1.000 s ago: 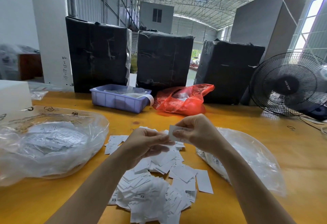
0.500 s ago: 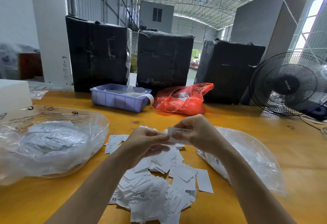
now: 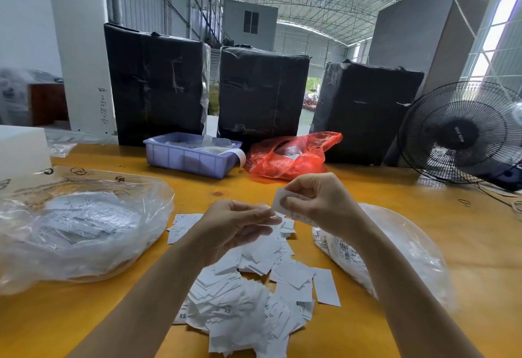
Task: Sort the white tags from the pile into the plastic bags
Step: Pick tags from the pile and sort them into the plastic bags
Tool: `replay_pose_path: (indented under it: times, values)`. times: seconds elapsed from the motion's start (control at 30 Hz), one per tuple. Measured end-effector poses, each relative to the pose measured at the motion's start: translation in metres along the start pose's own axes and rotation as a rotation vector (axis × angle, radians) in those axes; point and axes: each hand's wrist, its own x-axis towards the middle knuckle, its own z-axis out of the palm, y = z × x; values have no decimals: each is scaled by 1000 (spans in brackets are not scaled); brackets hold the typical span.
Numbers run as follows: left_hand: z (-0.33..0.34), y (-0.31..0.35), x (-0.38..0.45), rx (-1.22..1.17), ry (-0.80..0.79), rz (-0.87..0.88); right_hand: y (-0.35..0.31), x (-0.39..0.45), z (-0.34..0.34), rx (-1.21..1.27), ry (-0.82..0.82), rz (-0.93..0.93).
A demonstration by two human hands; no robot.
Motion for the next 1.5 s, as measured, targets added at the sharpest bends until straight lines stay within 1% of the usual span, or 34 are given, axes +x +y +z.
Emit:
replay_pose_path:
  times: [0.3, 1.13, 1.43, 1.5]
  values:
    - [0, 0, -1, 16, 0, -9, 2, -1, 4, -93, 7, -14]
    - [-1, -1, 0, 25, 13, -12, 1, -1, 4, -96, 18, -13]
    - [1, -1, -1, 12, 5, -10, 0, -1, 8, -91, -54, -10]
    - [1, -2, -1, 1, 21, -7, 1, -1, 8, -74, -106, 18]
